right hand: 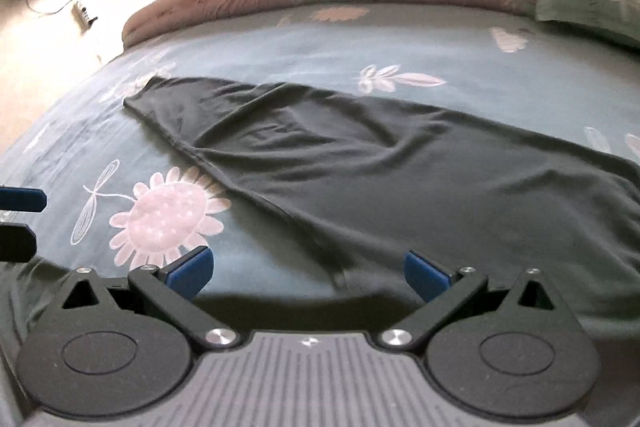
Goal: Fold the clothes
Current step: 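Bring the right tool beside the left tool over the pant leg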
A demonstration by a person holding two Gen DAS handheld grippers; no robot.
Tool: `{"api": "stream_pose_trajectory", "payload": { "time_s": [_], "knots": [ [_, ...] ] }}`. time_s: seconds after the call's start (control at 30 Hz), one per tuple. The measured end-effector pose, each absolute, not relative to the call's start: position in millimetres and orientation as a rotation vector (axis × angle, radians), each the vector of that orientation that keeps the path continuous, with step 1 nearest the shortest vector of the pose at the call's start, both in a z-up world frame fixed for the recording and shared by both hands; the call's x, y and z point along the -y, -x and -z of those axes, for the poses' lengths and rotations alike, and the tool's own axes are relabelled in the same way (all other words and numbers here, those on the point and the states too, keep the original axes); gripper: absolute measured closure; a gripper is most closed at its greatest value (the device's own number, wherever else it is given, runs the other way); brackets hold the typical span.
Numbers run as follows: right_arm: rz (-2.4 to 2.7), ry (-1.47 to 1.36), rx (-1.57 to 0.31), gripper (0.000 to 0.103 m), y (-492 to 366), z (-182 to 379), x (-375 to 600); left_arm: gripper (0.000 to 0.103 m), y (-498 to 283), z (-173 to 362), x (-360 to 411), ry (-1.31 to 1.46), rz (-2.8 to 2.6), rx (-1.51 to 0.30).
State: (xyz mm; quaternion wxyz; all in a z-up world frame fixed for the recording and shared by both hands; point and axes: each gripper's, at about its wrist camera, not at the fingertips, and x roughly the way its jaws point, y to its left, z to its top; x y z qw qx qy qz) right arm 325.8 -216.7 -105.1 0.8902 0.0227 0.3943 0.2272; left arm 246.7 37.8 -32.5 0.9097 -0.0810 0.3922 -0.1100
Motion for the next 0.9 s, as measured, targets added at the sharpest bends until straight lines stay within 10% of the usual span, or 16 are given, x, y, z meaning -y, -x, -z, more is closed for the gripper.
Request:
{"api": "stream_pose_trajectory", "payload": {
  "time_s": [0.9],
  "knots": [
    [-0.74, 0.095, -0.948, 0.0, -345, 118, 159, 0.001, -243, 65, -58, 0.267, 0.153, -0.743]
  ]
}}
